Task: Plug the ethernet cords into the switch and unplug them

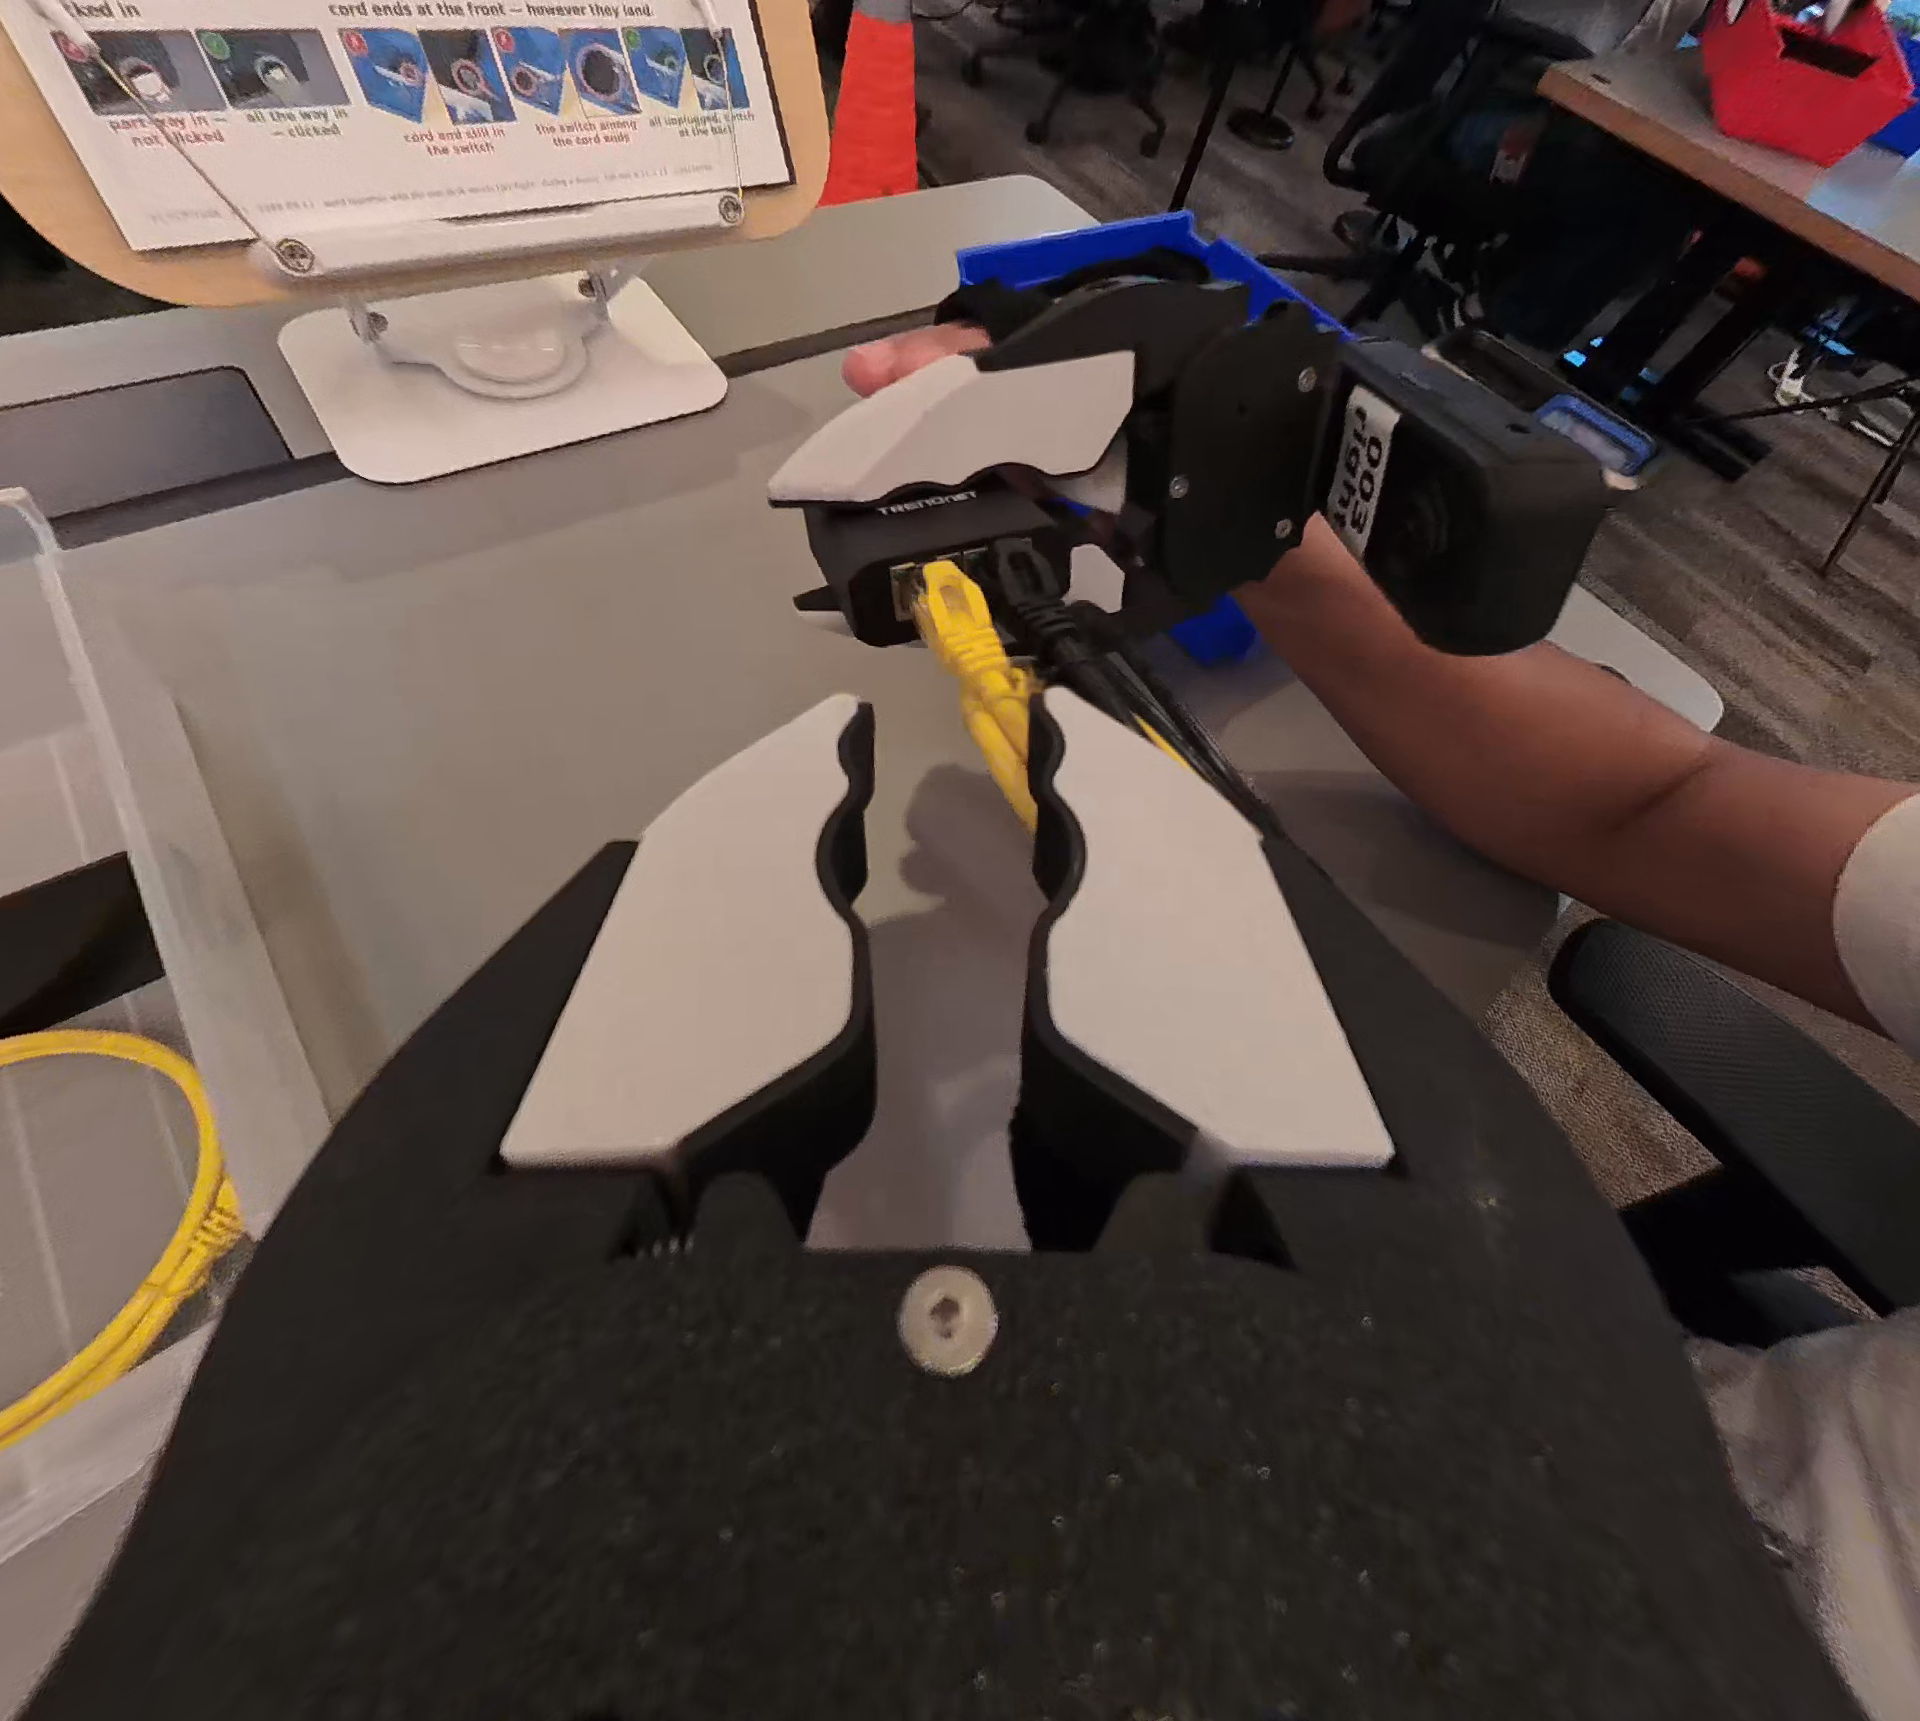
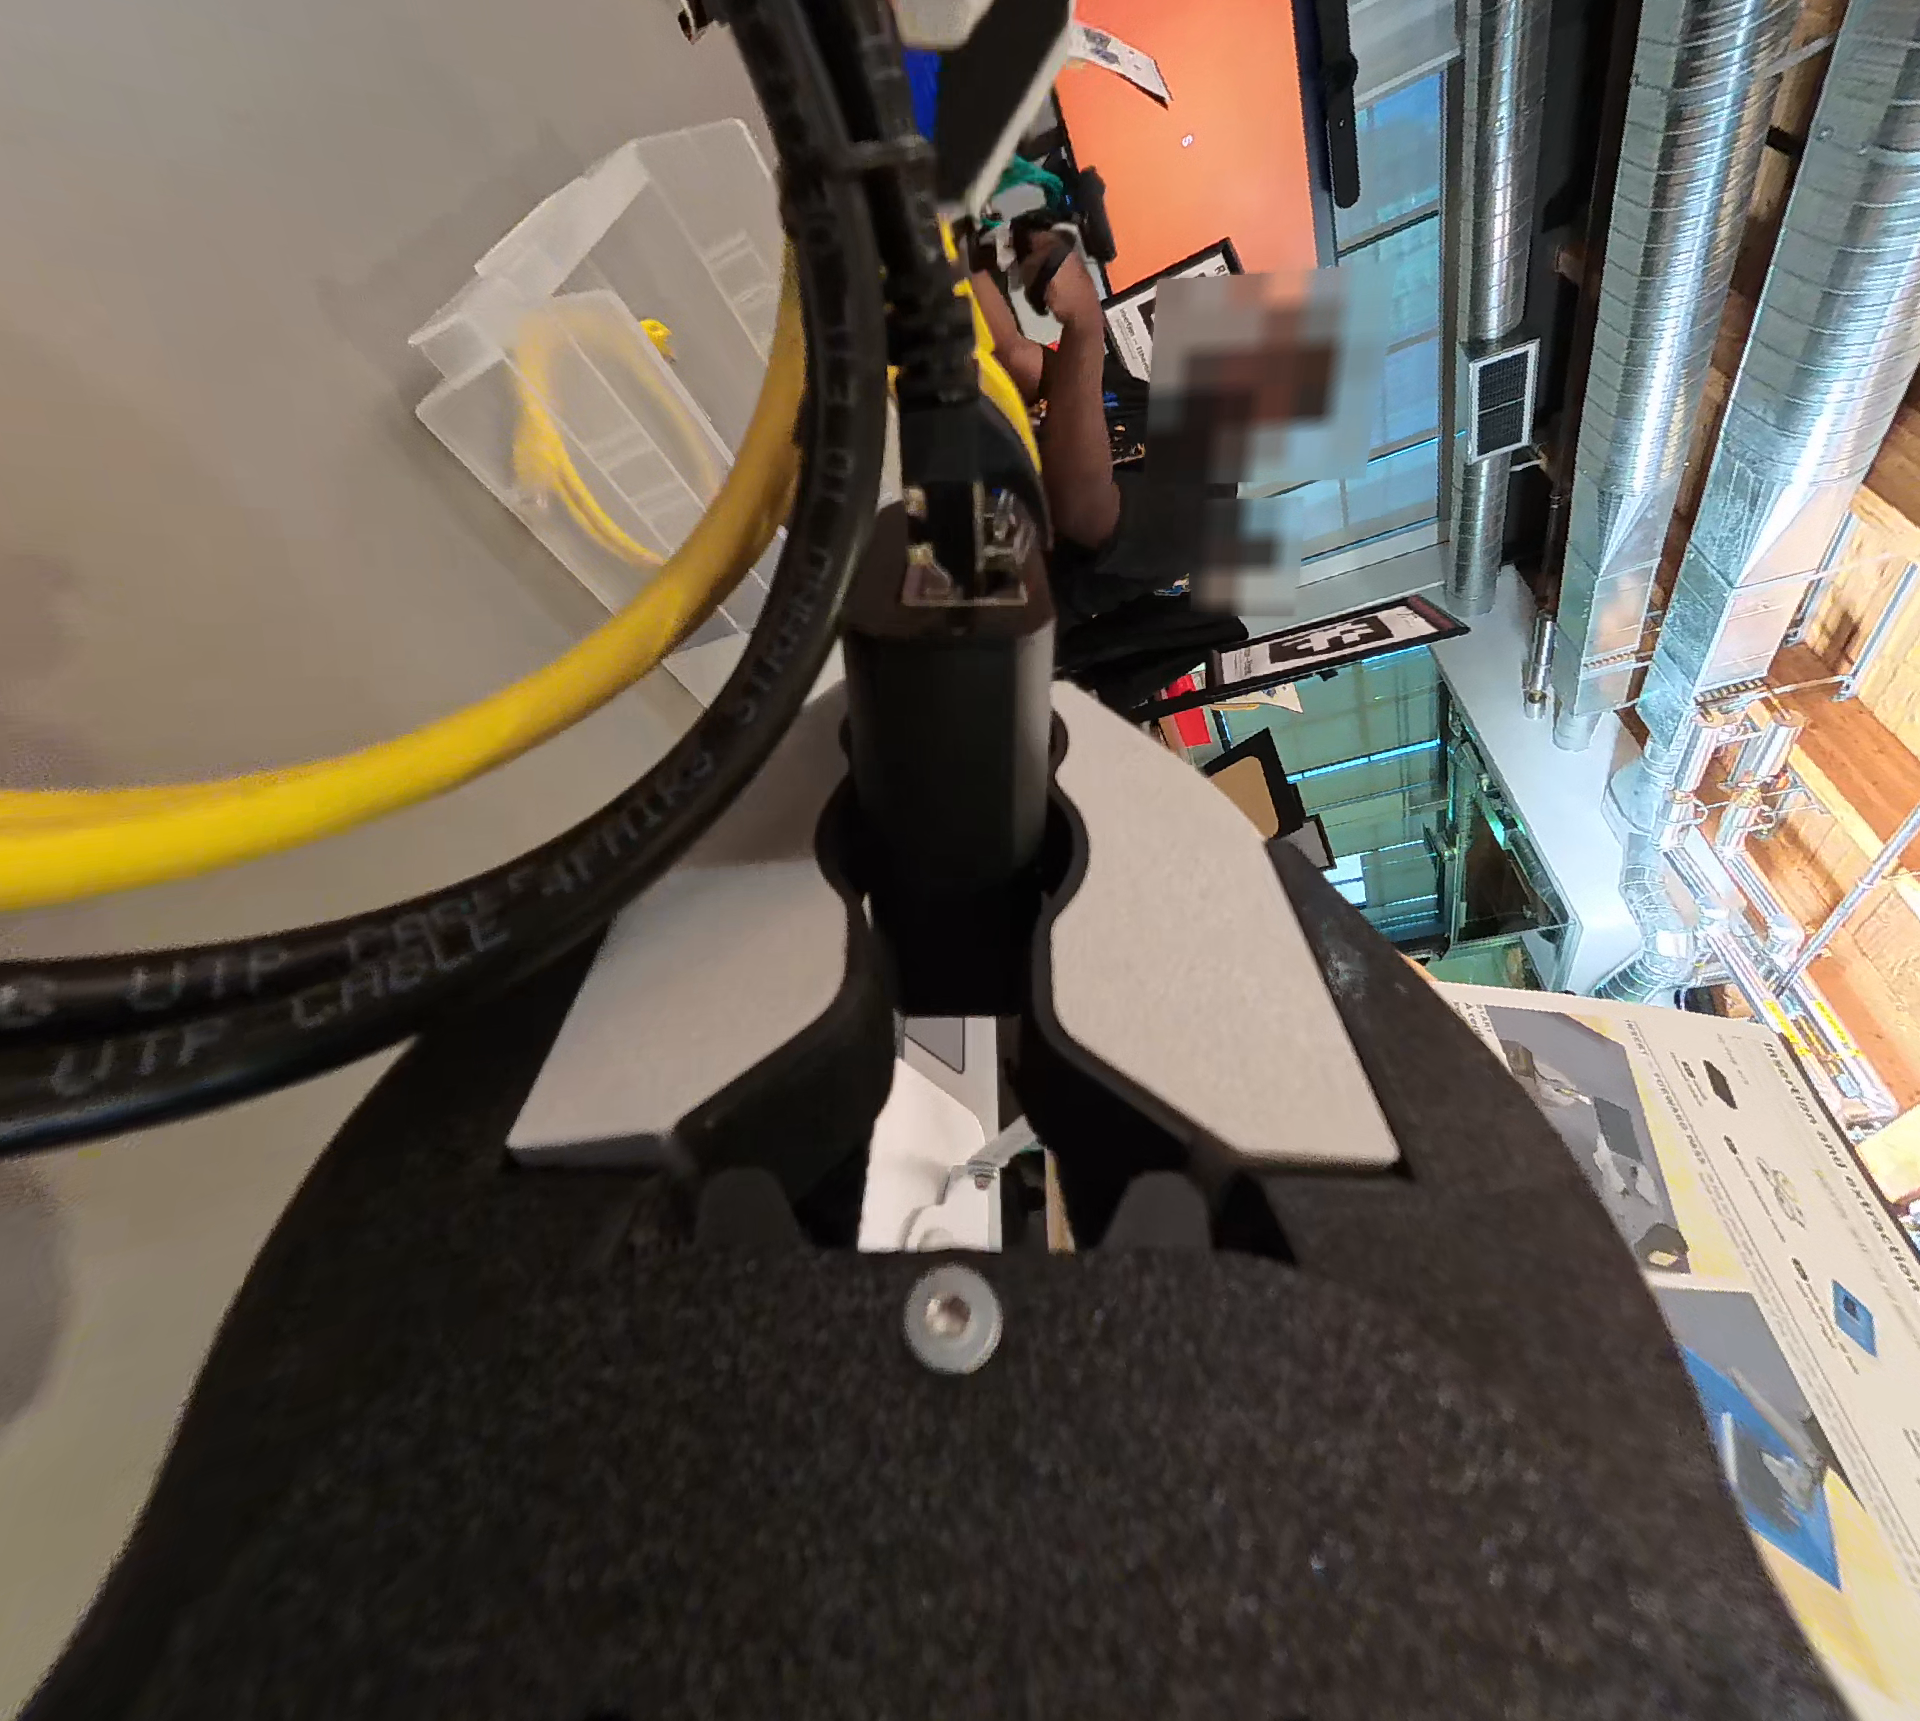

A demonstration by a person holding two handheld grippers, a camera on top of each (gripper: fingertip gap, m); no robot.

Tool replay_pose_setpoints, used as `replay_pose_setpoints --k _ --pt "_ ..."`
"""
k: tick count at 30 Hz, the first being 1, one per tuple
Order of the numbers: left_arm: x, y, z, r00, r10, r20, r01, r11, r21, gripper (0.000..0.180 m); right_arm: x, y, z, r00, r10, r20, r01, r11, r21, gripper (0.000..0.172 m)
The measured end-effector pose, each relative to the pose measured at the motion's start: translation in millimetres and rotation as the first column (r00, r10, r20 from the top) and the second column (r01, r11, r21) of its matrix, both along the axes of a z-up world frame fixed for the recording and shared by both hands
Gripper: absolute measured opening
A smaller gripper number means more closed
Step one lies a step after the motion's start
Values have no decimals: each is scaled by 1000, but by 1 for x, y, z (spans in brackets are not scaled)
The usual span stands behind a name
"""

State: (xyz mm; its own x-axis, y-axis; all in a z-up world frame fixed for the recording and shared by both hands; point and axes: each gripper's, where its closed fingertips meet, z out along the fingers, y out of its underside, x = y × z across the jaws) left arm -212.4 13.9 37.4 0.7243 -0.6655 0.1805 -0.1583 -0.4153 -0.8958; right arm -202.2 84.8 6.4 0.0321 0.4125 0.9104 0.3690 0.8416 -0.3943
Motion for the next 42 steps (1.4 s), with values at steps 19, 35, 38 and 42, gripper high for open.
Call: replay_pose_setpoints --k 19,35,38,42 --pt "2 -2 -6 993 -70 -90 57 989 -136 33 -2 1 -1 999 -40 25 39 998 43 25" --pt "-8 4 -23 983 -54 -177 25 986 -164 12 -5 -2 -2 998 -48 35 46 997 61 25" --pt "-9 4 -28 976 -64 -209 28 985 -173 12 -7 -3 -6 998 -41 38 40 999 30 26" --pt "-12 7 -23 978 -50 -200 22 990 -142 11 -9 -3 -8 999 -31 15 31 999 -8 25"
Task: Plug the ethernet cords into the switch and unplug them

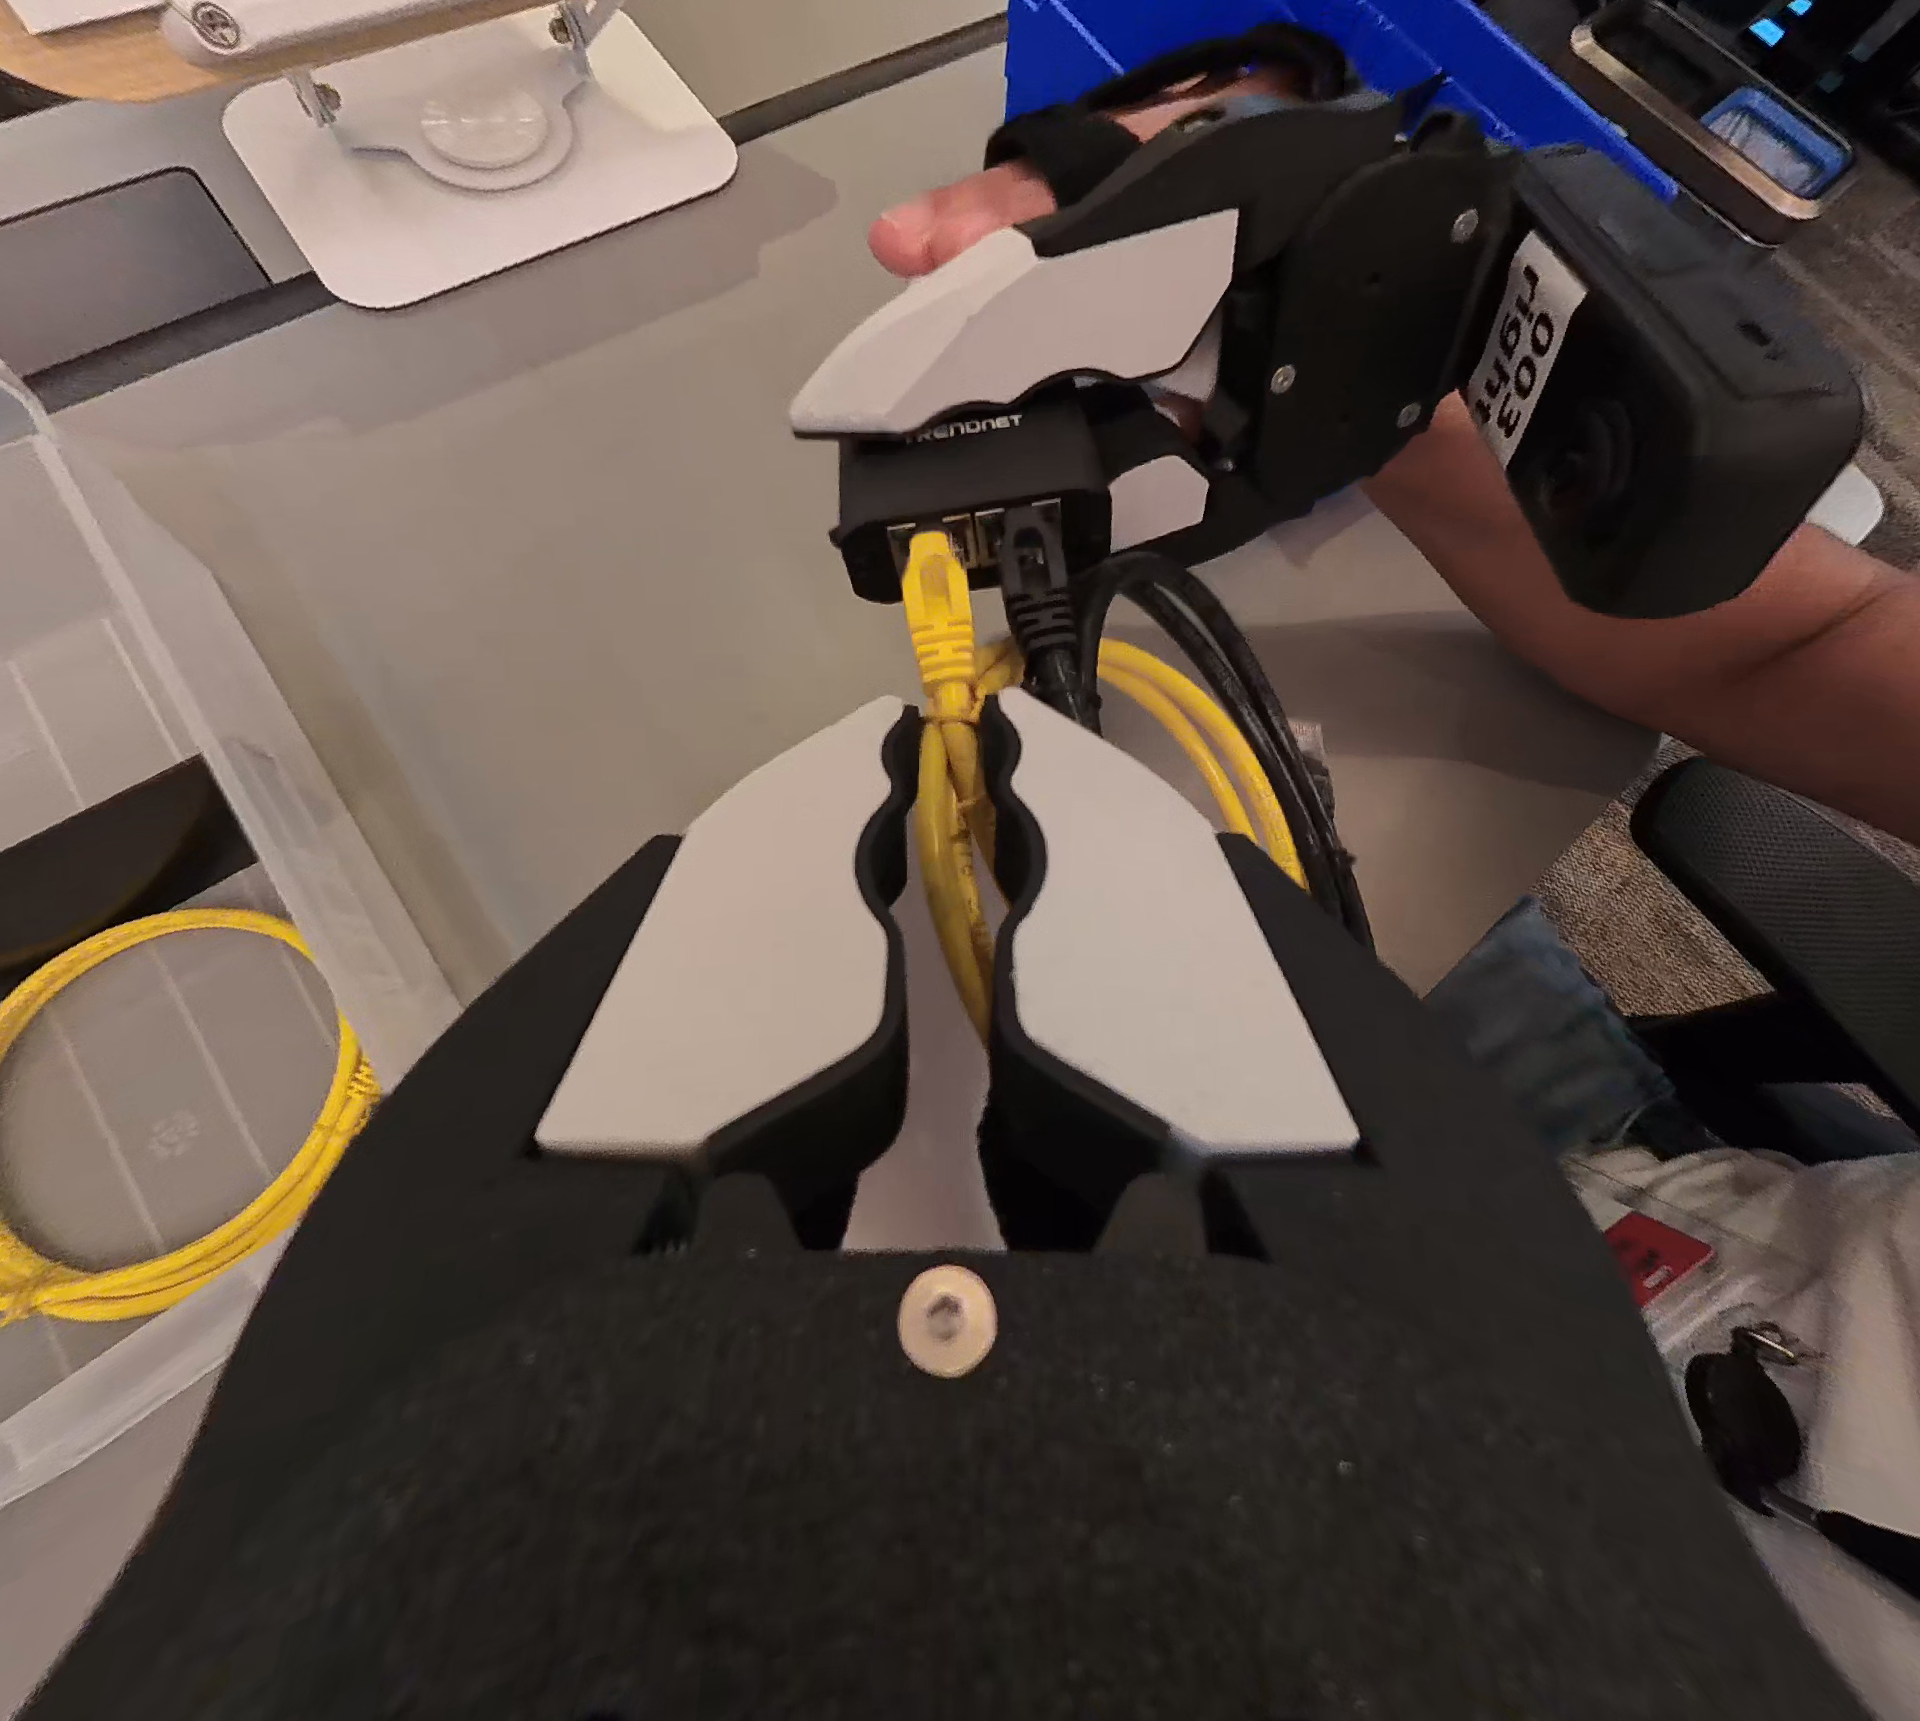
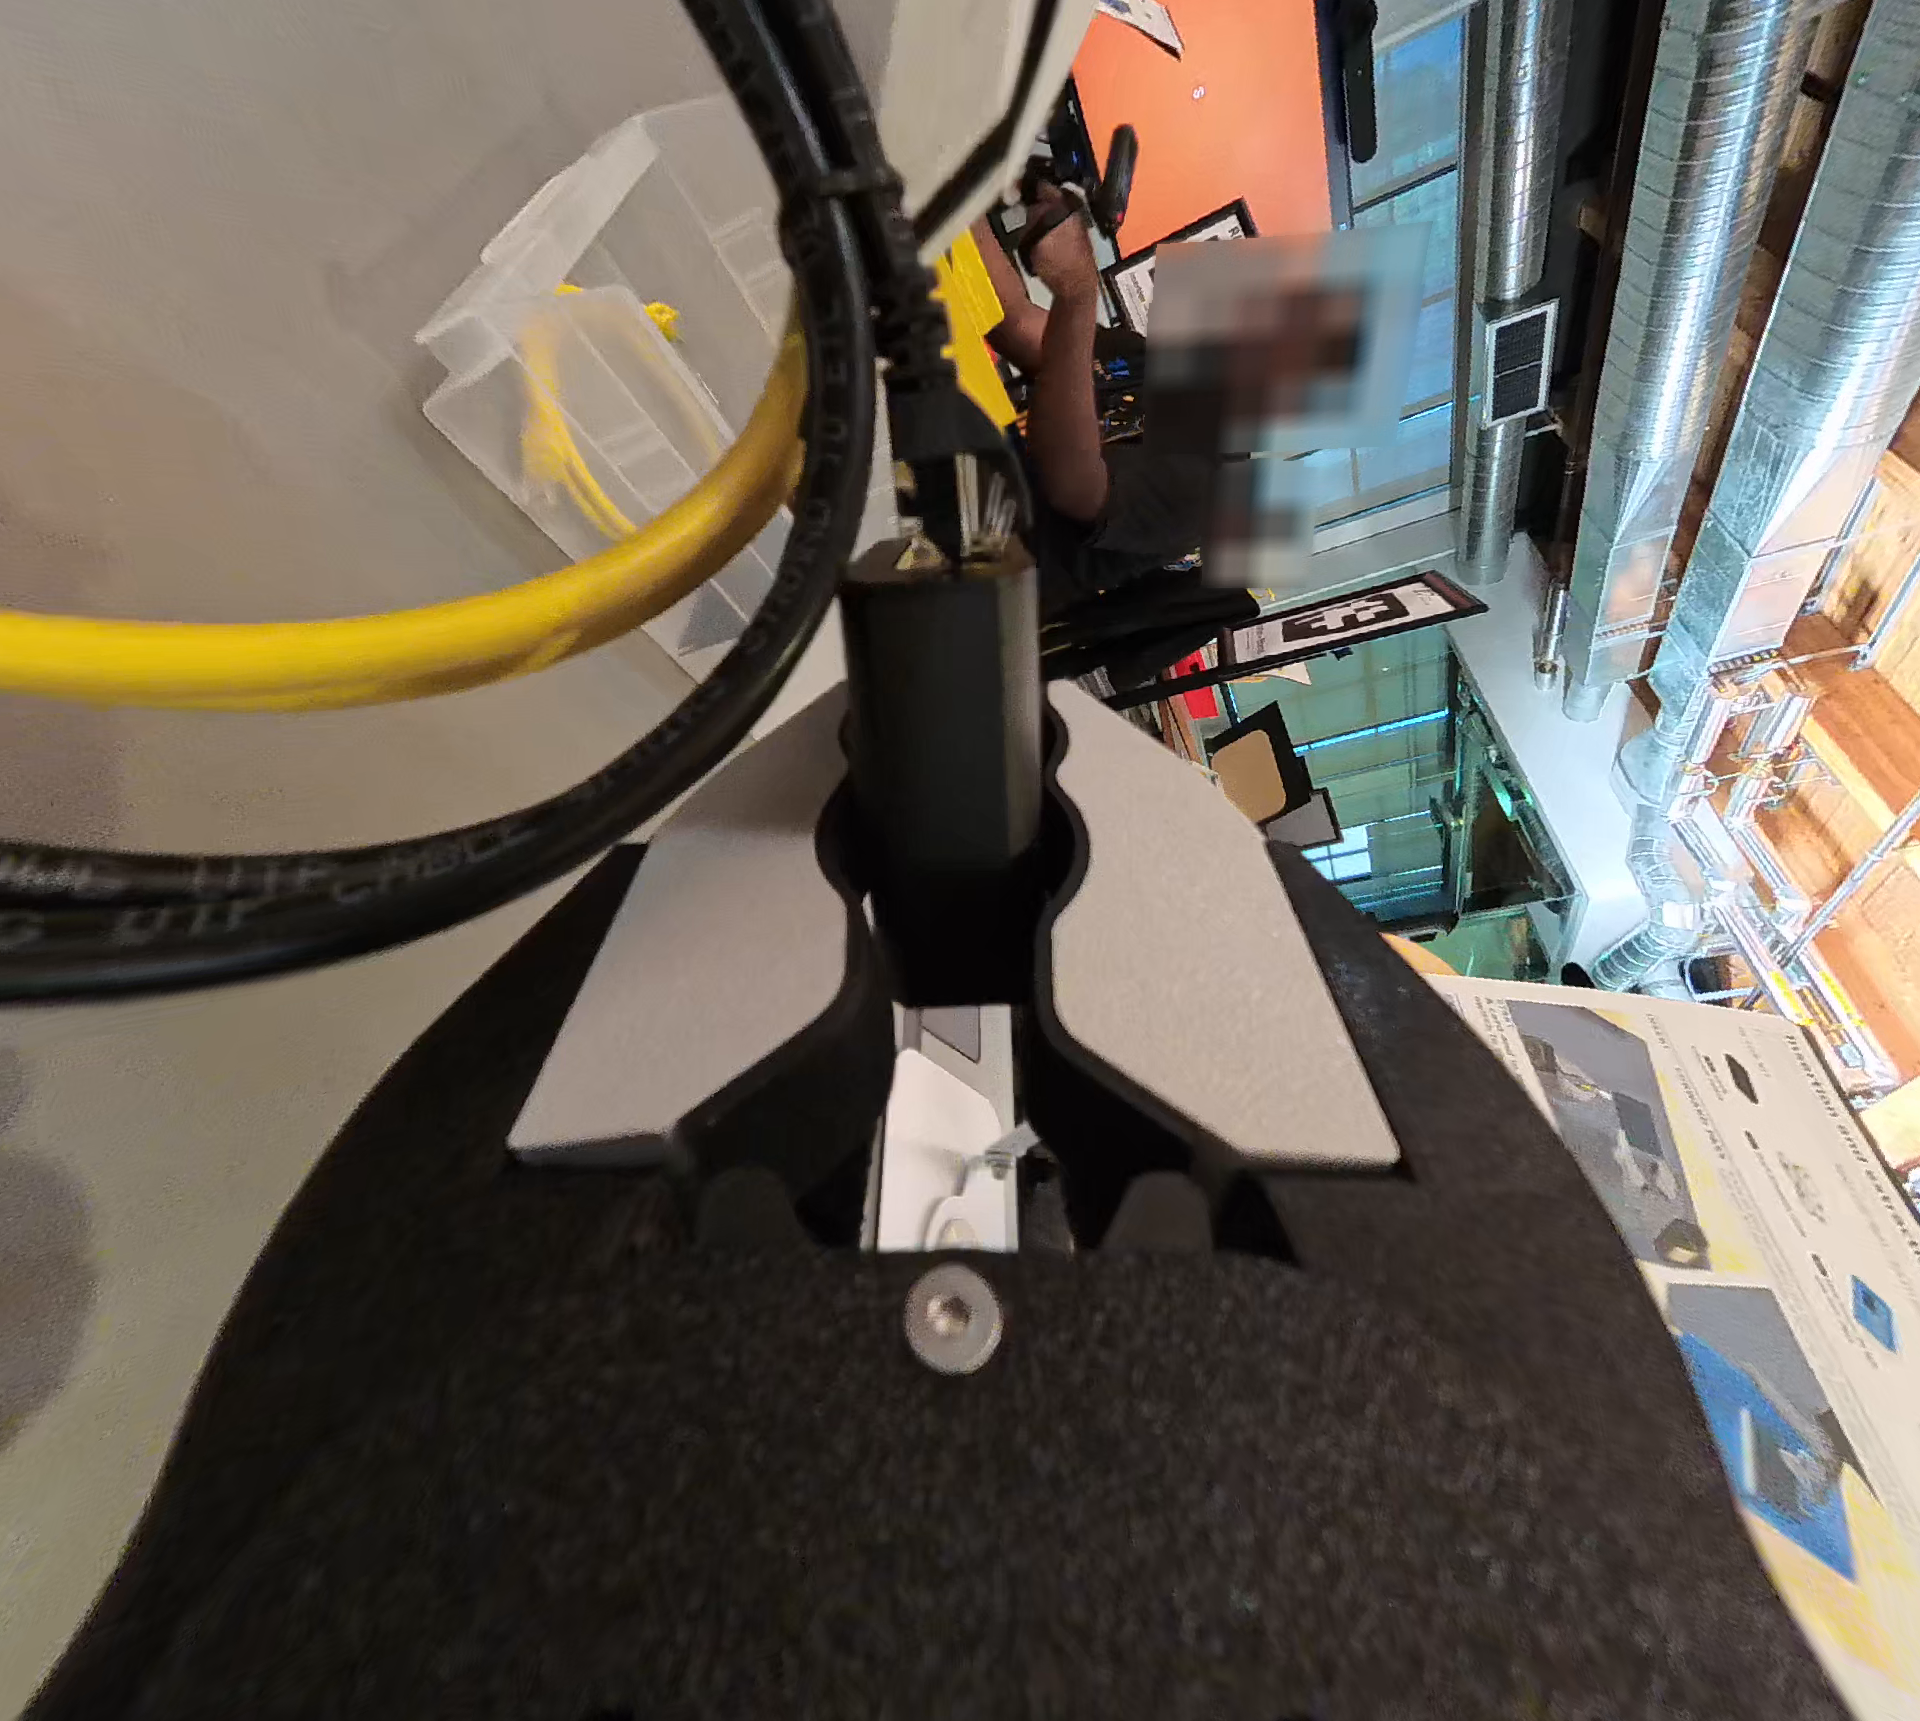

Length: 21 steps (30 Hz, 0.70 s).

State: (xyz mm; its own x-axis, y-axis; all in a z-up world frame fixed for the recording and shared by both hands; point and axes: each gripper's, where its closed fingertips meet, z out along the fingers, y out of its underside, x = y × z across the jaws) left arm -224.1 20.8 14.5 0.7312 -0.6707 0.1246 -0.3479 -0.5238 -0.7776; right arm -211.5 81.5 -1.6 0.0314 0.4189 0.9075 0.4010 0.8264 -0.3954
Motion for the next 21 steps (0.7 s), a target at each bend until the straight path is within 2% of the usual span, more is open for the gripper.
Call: replay_pose_setpoints --k 21 --pt "-2 7 -21 999 -9 -43 7 999 -48 8 -6 4 -23 995 -41 96 43 999 -13 24"
